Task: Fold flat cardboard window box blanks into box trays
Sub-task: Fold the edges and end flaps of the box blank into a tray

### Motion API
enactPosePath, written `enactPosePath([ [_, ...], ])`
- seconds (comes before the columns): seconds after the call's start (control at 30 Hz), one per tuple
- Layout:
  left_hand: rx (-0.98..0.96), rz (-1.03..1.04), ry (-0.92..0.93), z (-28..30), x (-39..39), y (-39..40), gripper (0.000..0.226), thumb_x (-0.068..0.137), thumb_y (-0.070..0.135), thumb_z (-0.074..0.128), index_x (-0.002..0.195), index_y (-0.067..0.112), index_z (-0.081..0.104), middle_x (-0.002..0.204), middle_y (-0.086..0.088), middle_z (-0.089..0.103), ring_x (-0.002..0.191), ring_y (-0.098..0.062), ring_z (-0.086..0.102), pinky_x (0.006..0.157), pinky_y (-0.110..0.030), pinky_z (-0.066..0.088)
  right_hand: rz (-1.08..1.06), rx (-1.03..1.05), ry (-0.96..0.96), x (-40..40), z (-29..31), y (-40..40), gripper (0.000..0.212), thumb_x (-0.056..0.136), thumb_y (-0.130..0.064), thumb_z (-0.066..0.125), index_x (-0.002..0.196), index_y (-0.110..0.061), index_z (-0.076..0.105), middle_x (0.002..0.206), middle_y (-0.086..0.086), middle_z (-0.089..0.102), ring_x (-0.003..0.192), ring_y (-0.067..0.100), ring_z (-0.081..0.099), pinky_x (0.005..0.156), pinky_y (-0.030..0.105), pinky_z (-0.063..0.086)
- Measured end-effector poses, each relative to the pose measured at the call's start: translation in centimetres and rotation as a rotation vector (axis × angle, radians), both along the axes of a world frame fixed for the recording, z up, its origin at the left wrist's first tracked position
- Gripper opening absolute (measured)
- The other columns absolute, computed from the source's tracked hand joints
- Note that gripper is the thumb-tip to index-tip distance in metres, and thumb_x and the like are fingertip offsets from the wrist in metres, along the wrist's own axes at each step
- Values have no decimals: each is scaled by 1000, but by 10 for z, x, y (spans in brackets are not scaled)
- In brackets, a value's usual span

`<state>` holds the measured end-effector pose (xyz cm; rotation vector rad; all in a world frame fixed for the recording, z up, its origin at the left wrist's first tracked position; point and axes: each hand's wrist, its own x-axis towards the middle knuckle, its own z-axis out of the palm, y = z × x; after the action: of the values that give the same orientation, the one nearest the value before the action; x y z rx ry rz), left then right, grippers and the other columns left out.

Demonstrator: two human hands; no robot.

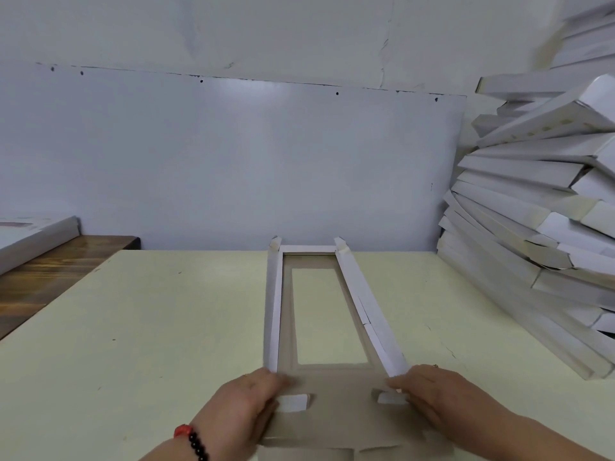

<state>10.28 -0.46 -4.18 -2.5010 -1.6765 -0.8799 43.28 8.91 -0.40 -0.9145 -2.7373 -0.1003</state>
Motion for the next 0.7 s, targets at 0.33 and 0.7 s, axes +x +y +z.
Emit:
enactPosePath([
  [0.33, -53, -188, 81, 19, -14, -12, 39, 64, 14, 55, 99, 16, 74, 110, 6, 70, 86, -4, 65, 75, -13, 52, 188, 168, -133, 21, -5, 0, 66, 52, -5, 62, 116, -17, 71, 124, -7, 65, 95, 2, 58, 65, 11, 50],
  [0.7, -23, -107, -82, 7, -8, -8, 25, 82, 42, 65, 100, 27, 72, 99, 10, 69, 89, 3, 61, 75, -15, 52, 150, -66, 134, 25, -17, 13, 53, 71, -12, 82, 120, -24, 69, 120, -9, 63, 103, -2, 59, 81, 17, 53],
])
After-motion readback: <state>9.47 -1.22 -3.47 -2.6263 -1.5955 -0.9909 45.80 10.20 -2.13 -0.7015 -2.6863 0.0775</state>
